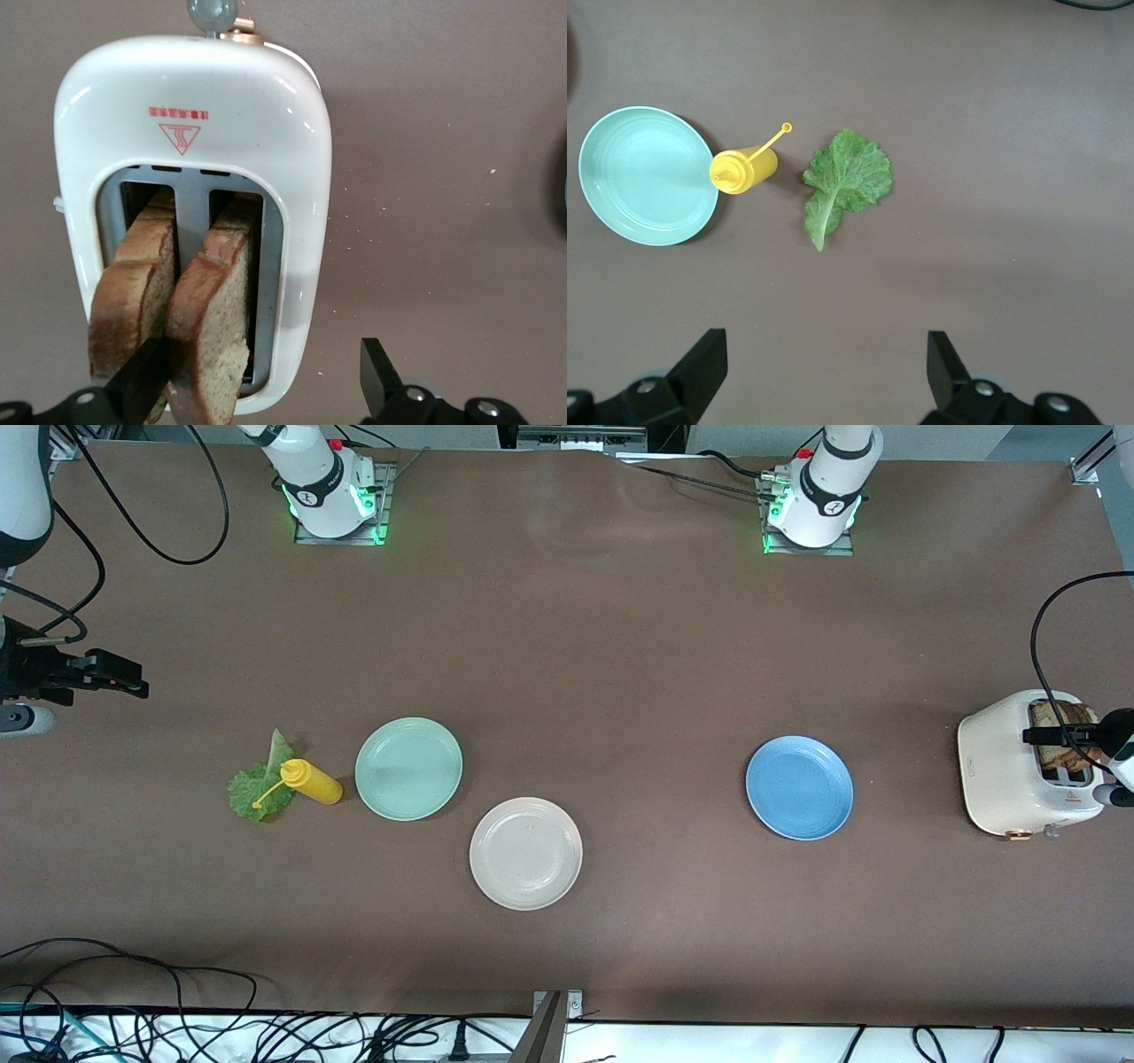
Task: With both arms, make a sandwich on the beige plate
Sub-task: 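Move the left gripper over the bread slices in the white toaster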
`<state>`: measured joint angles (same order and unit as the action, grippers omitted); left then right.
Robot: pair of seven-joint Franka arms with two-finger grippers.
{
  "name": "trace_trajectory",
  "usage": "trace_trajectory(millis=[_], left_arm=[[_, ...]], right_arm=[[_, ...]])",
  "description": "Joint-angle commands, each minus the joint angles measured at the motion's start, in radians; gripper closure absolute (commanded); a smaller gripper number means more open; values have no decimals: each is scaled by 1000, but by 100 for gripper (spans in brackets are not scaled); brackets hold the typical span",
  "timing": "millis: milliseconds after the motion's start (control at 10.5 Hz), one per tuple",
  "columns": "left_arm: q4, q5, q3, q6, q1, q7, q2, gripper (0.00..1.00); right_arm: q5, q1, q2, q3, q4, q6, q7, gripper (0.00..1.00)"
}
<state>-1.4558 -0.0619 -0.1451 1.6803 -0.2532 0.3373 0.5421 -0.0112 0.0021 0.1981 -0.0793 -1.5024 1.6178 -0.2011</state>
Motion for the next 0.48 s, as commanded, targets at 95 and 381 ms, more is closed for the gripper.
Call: trace_trajectory(millis=[95, 381], left_arm=[[17, -70, 1, -4, -5, 17, 13, 4], [17, -72, 1, -4, -4, 17, 18, 4]], right_arm=[[-4, -4, -3, 3, 13, -21, 9, 0], [-4, -4, -3, 3, 13, -21, 9, 0]])
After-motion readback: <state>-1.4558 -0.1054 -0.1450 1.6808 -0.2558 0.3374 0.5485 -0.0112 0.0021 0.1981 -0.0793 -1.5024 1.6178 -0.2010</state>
